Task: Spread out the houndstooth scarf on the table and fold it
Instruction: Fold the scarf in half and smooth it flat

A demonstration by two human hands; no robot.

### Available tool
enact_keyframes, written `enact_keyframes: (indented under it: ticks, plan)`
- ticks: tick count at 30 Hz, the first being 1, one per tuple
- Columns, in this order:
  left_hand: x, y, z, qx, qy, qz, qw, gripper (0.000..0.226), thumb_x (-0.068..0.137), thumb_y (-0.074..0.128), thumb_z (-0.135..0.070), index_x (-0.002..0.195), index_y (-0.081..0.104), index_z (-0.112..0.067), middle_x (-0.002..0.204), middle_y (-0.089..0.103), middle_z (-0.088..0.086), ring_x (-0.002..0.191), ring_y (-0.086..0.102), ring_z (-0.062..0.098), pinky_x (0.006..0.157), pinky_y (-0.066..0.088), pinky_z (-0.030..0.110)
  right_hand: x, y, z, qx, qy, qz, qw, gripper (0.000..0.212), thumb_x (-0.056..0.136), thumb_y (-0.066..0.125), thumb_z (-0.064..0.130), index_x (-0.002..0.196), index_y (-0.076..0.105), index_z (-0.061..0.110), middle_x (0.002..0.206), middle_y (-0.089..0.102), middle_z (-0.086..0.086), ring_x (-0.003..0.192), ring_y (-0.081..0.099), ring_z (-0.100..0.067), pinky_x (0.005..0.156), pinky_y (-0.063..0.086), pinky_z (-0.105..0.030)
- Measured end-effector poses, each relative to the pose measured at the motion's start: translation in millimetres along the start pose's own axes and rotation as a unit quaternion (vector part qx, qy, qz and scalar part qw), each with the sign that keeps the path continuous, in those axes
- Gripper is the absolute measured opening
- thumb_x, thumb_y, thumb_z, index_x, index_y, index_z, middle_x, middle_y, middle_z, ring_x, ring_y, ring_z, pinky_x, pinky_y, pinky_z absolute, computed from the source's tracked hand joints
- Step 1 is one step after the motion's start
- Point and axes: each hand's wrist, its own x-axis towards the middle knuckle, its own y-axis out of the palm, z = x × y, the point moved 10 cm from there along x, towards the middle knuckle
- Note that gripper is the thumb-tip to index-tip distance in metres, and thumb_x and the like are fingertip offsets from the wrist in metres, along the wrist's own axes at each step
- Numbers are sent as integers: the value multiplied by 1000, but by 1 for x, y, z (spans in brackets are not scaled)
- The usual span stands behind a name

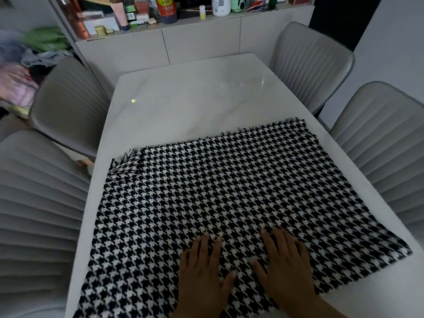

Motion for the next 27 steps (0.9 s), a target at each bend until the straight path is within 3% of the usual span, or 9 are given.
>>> enact_keyframes:
  ticks: [3, 5, 7, 12, 16, 18, 20, 23, 27]
  plan:
    - [-7, -13, -2, -26, -5, 2, 1000, 66, 89, 21, -72, 148, 23, -41, 153, 35, -4, 140, 32, 22, 112, 13, 38, 2, -14, -4, 26, 24, -18, 999, 80, 89, 10, 67, 108, 68, 16, 108, 67, -11, 100, 63, -32, 85, 47, -47]
    - [6, -24, 6, -51, 2, -15, 999, 72, 87, 3, -72, 151, -1, -40, 161, 0, -9, 149, 1, 18, 120, 2, 38, 21, -28, 9, 49, 10, -43, 998, 76, 92, 11, 63, 103, 67, 12, 103, 65, -11, 94, 62, -31, 80, 49, -43]
    - [25, -35, 20, -50, 2, -33, 998, 82, 81, -9, -72, 153, -5, -32, 161, -13, -7, 147, -15, 15, 121, -6, 35, 48, -42, 31, 68, -20, -70, 995, 72, 94, 14, 59, 104, 65, 10, 105, 64, -11, 95, 62, -31, 81, 49, -42]
    - [72, -58, 75, -17, -8, -37, 999, 82, 82, -7, -67, 154, -3, -26, 161, -12, -2, 148, -16, 17, 121, -8, 37, 118, -46, 103, 97, -119, -60, 986, 80, 93, 12, 63, 117, 61, 4, 120, 62, -14, 114, 57, -33, 95, 46, -45]
    - [101, -75, 129, 17, -18, -30, 999, 75, 87, 0, -62, 154, -1, -27, 162, -8, -1, 148, -13, 17, 119, -9, 36, 149, -50, 141, 88, -181, -72, 977, 67, 93, 27, 54, 132, 51, 6, 138, 50, -13, 130, 44, -30, 111, 29, -39]
    - [117, -86, 158, 17, -38, -38, 998, 68, 95, 9, -58, 154, 0, -26, 162, -7, 1, 149, -11, 19, 121, -3, 39, 157, -39, 140, 89, -178, -63, 978, 69, 96, 21, 58, 136, 48, 8, 142, 46, -10, 134, 39, -27, 113, 23, -36]
    - [132, -93, 190, 28, -57, -45, 997, 67, 97, 12, -57, 154, -1, -25, 162, -3, 4, 149, -5, 23, 121, 3, 42, 157, -26, 132, 91, -175, -78, 977, 81, 94, 9, 62, 131, 54, 7, 139, 51, -11, 129, 46, -29, 111, 30, -40]
    - [154, -107, 237, 65, -93, -43, 993, 71, 94, 8, -61, 154, -1, -24, 161, 10, 9, 147, 14, 31, 120, 12, 46, 156, -12, 125, 83, -168, -71, 980, 76, 94, 13, 61, 130, 56, 9, 139, 52, -8, 129, 47, -27, 108, 38, -46]
    - [167, -135, 273, 12, -190, -66, 979, 68, 98, 17, -55, 154, 0, -21, 163, 2, 4, 149, 2, 23, 121, 3, 44, 157, -15, 126, 84, -168, -95, 977, 73, 95, 15, 61, 130, 56, 11, 139, 52, -5, 129, 47, -24, 107, 38, -46]
